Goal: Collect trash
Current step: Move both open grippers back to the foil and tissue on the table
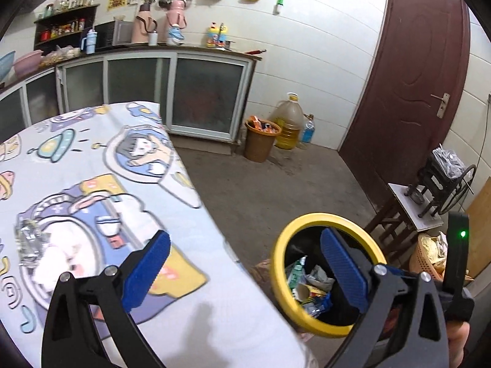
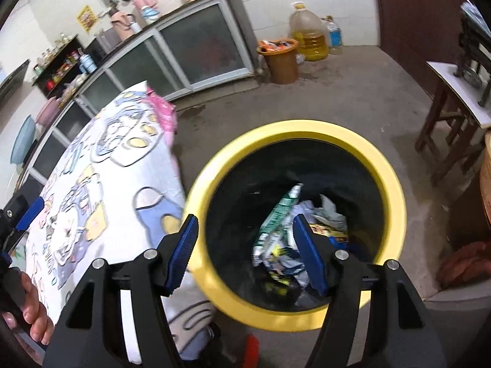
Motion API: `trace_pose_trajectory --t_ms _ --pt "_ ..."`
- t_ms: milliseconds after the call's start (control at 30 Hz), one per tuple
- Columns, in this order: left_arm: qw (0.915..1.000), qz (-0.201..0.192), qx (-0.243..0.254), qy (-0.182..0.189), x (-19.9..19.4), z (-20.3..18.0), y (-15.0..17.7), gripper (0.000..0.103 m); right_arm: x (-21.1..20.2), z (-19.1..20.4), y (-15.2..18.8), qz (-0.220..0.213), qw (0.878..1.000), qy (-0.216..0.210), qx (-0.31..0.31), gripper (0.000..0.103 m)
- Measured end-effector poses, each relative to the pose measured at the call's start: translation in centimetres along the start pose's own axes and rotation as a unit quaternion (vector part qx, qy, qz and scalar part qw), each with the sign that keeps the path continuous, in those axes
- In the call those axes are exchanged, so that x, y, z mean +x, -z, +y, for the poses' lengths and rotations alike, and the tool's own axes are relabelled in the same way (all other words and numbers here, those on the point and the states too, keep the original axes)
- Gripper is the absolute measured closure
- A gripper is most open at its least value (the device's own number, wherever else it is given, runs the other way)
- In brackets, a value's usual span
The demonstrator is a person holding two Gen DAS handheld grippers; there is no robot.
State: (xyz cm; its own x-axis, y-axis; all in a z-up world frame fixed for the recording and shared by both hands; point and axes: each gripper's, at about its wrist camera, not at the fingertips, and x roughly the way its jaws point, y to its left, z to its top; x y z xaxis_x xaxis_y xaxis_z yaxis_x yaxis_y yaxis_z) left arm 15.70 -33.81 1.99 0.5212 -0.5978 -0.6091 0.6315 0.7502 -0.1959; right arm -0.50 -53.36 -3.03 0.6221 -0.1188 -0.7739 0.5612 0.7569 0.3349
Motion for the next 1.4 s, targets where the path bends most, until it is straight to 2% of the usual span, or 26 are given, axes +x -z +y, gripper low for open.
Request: trace_pose_trajectory --t_ms 467,767,867,1100,1267,1400 --pt "0.9967 -0.018 -0.045 -0.066 -5.6 10.5 2.1 0.008 0.3 10.2 0.5 0.012 0.995 -0.053 -0.085 0.041" --pt "0.9955 -0.019 -0.028 -0.089 -7.8 15.8 3.5 0.008 1.7 15.6 1.2 0.031 0.987 -0.085 -0.131 0.038" --pt "0.9933 -0.019 -0.036 -0.108 -8.2 17.1 4.0 0.008 2.3 17.0 1.5 0.036 0.984 -0.098 -0.141 0.036" --pt "0.9928 -0.005 -0.057 -0.105 -7.7 19.2 4.7 0.008 3.0 19.9 2.9 0.044 0.975 -0.113 -0.186 0.036" --pt "0.9937 0.014 -0.053 -0.098 -7.2 20.3 5.1 0.008 3.2 21.0 3.0 0.035 0.97 -0.126 -0.205 0.036" --pt "0.9929 0.02 -0.044 -0.108 -7.6 21.5 5.3 0.008 3.5 21.9 3.0 0.034 0.967 -0.134 -0.215 0.036"
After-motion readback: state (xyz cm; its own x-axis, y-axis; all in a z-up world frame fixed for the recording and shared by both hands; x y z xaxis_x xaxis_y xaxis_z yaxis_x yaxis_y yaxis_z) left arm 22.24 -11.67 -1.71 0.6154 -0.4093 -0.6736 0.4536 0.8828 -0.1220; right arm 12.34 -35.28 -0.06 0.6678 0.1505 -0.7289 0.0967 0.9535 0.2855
